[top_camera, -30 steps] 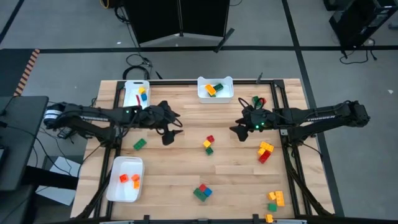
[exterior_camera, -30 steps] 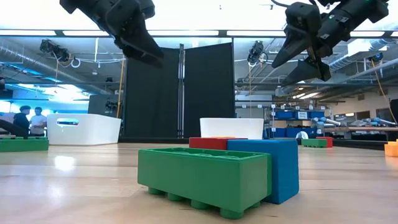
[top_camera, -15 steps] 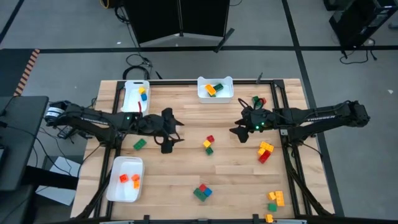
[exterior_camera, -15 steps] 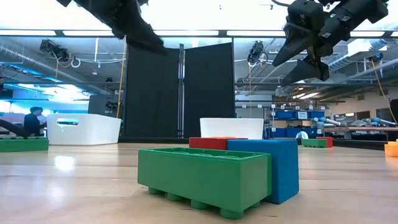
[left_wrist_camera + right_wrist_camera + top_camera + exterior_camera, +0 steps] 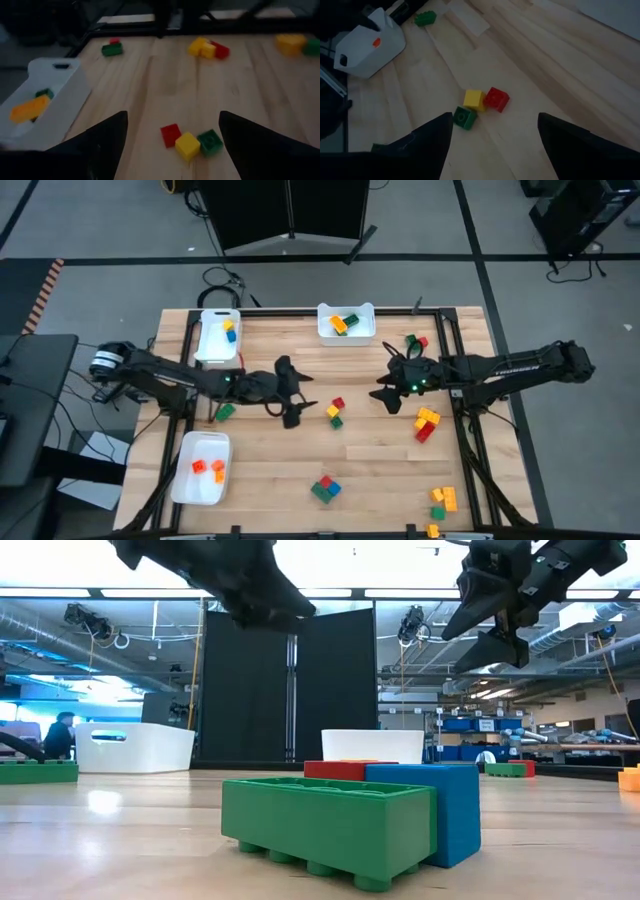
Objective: Sort blocks by size
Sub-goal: Put the yellow block into the top left white bin
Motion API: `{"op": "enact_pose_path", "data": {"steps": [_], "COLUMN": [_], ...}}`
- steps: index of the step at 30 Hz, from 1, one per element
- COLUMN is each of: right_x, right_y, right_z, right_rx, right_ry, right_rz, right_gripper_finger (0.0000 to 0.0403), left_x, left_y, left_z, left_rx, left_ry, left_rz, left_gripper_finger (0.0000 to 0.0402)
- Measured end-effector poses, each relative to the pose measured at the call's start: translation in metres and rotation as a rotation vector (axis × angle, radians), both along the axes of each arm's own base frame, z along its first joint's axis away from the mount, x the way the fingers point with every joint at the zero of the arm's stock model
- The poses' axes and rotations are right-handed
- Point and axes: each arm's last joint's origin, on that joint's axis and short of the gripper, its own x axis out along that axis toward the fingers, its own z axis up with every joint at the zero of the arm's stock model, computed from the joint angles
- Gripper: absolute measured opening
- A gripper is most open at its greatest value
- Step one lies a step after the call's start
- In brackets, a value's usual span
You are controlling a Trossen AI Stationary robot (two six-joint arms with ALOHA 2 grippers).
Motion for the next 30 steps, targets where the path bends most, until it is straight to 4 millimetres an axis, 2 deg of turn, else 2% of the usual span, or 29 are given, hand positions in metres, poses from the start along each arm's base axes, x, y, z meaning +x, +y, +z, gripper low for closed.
{"op": "enact_pose_path", "data": {"steps": [4,9,15,20,24,30], "right_x": [0.000,-0.001,-0.001,-0.001,-0.001,-0.001], "right_y": [0.002,0.003,0.003,0.003,0.003,0.003], "right_z": [0.000,-0.001,-0.001,-0.001,-0.001,-0.001], "right_rx": [-0.001,-0.013,-0.015,-0.017,-0.020,-0.021], "right_ry": [0.003,0.011,0.013,0.014,0.017,0.014], "right_rz": [0.011,0.024,0.026,0.028,0.029,0.031], "right_gripper_finger": [0.0301,0.0300,0.0304,0.0302,0.0300,0.0303], "left_x": [0.014,0.045,0.085,0.113,0.132,0.149], "left_y": [-0.001,-0.004,-0.002,0.001,0.004,0.015], "left_z": [-0.015,-0.021,-0.025,-0.023,-0.018,-0.024], "left_rx": [-0.080,-0.176,-0.281,-0.413,-0.509,-0.601], "left_ry": [-0.008,0.034,0.227,0.396,0.471,0.580], "left_rz": [0.074,0.156,0.279,0.318,0.388,0.515], "left_gripper_finger": [0.0321,0.0321,0.0321,0.0321,0.0321,0.0321]}}
